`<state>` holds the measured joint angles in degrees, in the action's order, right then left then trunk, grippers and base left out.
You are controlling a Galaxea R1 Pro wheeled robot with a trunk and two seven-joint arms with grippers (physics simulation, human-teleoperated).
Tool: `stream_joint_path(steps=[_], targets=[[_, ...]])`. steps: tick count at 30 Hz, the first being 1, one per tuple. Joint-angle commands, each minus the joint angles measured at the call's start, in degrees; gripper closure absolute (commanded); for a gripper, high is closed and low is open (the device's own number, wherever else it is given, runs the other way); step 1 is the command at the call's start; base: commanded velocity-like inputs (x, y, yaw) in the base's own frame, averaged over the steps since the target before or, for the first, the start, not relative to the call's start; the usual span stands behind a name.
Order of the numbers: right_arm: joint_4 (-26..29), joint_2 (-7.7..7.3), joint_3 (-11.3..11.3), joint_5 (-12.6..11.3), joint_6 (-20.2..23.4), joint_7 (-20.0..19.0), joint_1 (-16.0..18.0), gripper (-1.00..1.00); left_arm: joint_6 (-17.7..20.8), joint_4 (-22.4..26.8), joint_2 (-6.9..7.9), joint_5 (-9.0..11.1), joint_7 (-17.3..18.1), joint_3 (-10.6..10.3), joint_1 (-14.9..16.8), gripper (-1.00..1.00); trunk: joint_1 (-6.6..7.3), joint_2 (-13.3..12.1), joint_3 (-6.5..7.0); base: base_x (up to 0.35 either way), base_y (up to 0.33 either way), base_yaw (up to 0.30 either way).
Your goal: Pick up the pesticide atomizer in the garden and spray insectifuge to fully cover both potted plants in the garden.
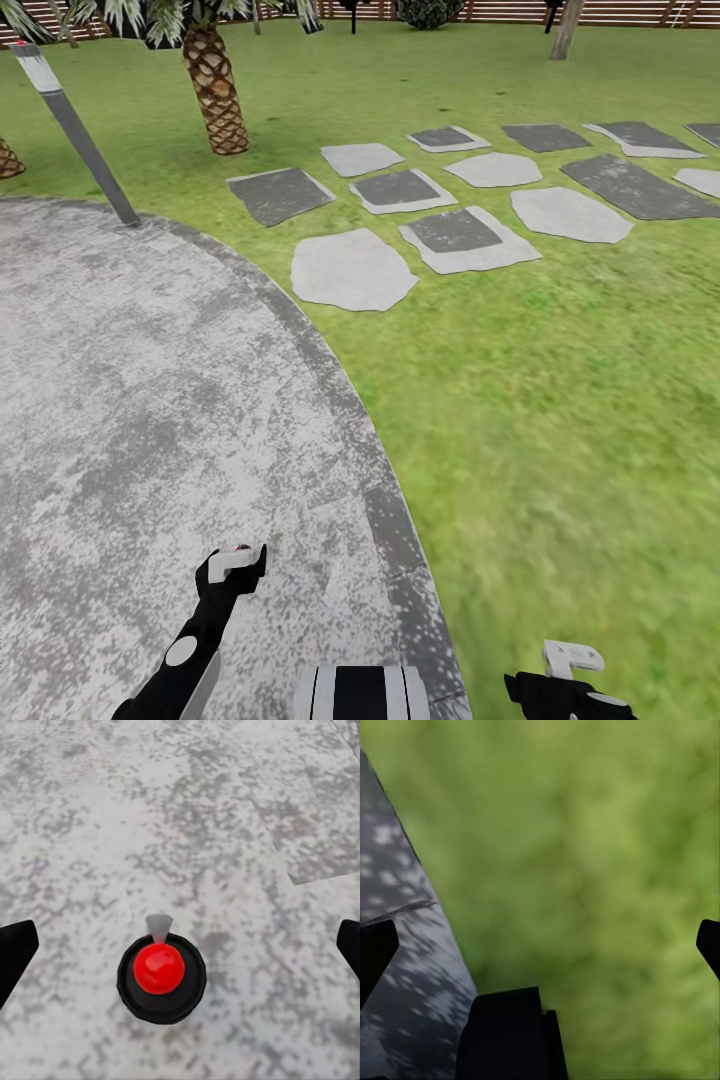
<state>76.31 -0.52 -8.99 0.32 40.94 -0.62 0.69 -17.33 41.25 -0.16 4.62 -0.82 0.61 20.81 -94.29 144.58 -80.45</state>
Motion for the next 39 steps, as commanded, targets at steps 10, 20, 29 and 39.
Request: stream_joint_path(steps=[10, 20, 29, 39], targets=[[0.06, 0.0, -0.02, 0.03, 0.28, -0.08, 0.02, -1.0, -0.16, -0.03, -0.02, 0.47, 0.03, 0.01, 0.02, -1.0, -0.07, 0.05, -0.7, 0.0, 0.005, 0.0], [0.06, 0.0, -0.02, 0.03, 0.28, -0.08, 0.02, -1.0, -0.16, -0.03, -0.02, 0.47, 0.03, 0.01, 0.02, -1.0, -0.33, 0.19, -2.91, 0.0, 0.0, 0.0], [0.06, 0.0, -0.01, 0.03, 0.28, -0.08, 0.02, -1.0, -0.16, -0.03, 0.06, 0.47, 0.04, 0.01, 0.02, -1.0, -0.56, 0.31, -4.91, 0.0, 0.0, 0.0], [0.06, 0.0, 0.01, 0.03, 0.28, -0.08, 0.0, -1.0, -0.22, -0.03, 0.05, 0.47, 0.03, 0.01, 0.02, -1.0, -0.74, 0.4, -6.46, 0.0, 0.0, 0.0]])
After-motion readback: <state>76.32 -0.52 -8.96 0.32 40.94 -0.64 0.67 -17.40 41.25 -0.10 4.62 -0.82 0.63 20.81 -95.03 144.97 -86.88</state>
